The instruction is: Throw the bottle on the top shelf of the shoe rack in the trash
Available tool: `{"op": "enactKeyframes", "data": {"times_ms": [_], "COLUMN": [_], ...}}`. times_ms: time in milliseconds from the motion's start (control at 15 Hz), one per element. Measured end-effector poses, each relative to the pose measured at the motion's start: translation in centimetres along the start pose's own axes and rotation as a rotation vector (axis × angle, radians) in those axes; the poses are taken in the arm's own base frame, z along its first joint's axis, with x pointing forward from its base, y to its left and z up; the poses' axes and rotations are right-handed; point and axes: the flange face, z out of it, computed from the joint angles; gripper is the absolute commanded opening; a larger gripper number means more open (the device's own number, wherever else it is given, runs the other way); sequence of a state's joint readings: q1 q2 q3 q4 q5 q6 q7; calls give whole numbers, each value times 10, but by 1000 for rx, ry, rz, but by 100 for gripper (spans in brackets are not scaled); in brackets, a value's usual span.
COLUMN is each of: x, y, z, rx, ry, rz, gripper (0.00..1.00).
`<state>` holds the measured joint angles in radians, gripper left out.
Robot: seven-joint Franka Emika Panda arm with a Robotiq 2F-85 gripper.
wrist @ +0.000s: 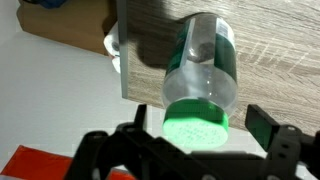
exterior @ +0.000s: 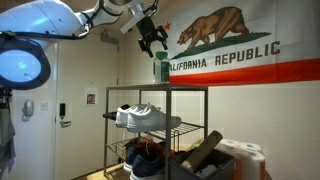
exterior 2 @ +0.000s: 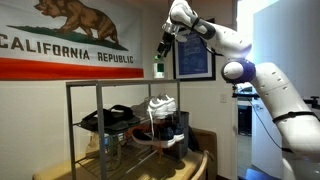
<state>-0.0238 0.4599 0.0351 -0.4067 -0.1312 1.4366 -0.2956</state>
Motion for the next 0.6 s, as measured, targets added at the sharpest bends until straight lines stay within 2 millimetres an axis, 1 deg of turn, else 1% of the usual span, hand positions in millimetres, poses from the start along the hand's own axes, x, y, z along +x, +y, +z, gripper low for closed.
{"op": "enactKeyframes", "data": {"times_ms": [400,467,600], "x": [1,2,2], "y": [6,7,10], "z": [8,11,14], "rx": [-5,-6,-8], "ry": [1,0,2], "rz": [7,9,12], "gripper": [100,82,65]}}
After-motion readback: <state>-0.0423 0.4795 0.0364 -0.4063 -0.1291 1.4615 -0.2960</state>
